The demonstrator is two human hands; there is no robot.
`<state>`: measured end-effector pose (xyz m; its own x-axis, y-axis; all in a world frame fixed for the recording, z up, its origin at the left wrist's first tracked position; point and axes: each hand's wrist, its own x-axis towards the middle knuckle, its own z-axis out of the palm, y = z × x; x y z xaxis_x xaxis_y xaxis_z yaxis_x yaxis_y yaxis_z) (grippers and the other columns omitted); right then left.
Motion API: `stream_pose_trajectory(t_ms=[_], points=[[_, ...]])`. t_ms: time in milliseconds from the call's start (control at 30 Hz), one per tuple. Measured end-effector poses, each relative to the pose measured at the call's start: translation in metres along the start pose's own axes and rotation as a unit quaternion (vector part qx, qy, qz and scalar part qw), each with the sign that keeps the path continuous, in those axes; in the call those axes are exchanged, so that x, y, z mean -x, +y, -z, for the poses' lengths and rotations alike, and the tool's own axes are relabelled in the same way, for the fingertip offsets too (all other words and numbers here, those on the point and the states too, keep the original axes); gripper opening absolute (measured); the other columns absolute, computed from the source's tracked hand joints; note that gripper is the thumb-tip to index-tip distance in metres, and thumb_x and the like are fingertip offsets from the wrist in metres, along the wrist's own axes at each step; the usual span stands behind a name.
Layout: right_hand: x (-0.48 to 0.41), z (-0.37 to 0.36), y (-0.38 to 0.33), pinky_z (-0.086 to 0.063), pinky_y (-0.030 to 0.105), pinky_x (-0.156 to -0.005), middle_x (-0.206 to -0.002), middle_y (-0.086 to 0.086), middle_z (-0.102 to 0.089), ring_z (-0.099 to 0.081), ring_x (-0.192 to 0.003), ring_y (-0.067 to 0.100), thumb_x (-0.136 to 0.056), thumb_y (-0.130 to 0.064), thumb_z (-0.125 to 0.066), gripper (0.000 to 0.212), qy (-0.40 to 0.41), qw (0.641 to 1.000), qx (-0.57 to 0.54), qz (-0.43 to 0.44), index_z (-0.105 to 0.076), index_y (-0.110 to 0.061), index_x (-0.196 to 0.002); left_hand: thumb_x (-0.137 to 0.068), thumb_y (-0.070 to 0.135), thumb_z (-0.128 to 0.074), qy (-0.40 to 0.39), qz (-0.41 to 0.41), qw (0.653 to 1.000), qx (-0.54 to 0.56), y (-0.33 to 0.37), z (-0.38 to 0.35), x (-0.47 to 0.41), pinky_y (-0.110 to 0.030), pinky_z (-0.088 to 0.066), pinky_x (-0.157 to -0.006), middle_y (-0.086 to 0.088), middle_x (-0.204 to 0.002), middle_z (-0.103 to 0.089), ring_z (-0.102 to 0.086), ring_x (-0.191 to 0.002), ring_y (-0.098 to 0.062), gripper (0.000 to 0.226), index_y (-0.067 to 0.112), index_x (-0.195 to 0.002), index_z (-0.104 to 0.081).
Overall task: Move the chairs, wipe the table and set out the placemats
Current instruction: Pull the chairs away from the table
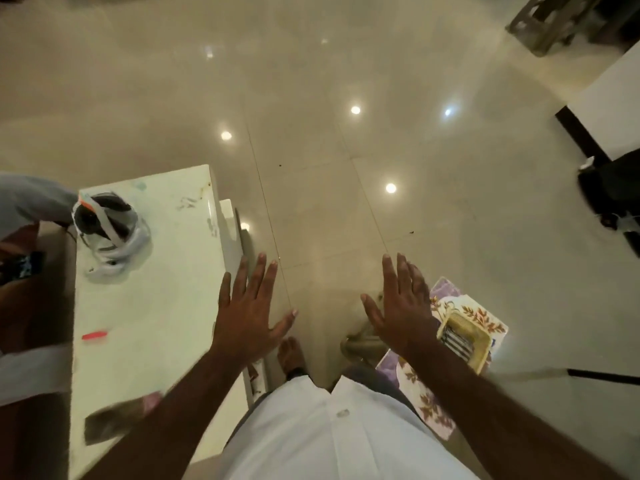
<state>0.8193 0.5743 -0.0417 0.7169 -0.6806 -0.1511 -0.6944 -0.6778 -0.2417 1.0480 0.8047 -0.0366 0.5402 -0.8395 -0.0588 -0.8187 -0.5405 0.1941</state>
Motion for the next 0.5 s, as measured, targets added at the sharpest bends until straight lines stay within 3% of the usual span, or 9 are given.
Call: stream_pose_trajectory(t_ms=[233, 500], points=[[-0.073, 0.002, 0.012, -0.031, 0.06, -0.129, -0.183, 0.014, -0.011, -0.02, -0.165, 0.041, -0.105, -0.07, -0.042, 0.094, 0.012, 0.998, -0.028, -0.053, -0.008, -0.021, -0.177, -0.1, 0.081, -0.039, -0.018, -0.024, 0.999, 0.02, -0.007, 0.005, -0.105, -0.064, -0.011, -0.134, 0.0, -0.184, 0.007, 0.01, -0.17, -0.028, 0.101, 0.023, -0.176, -0.007], [-0.174, 0.002, 0.092, -0.037, 0.064, -0.125, -0.182, 0.018, -0.015, -0.026, -0.162, 0.045, -0.106, -0.069, -0.039, 0.09, 0.022, 0.99, -0.056, -0.128, -0.014, -0.018, -0.177, -0.101, 0.079, -0.04, -0.043, -0.104, 0.994, 0.001, 0.041, 0.001, -0.274, -0.064, -0.012, -0.134, 0.003, -0.184, 0.007, 0.013, -0.17, -0.026, 0.099, 0.022, -0.176, -0.009]])
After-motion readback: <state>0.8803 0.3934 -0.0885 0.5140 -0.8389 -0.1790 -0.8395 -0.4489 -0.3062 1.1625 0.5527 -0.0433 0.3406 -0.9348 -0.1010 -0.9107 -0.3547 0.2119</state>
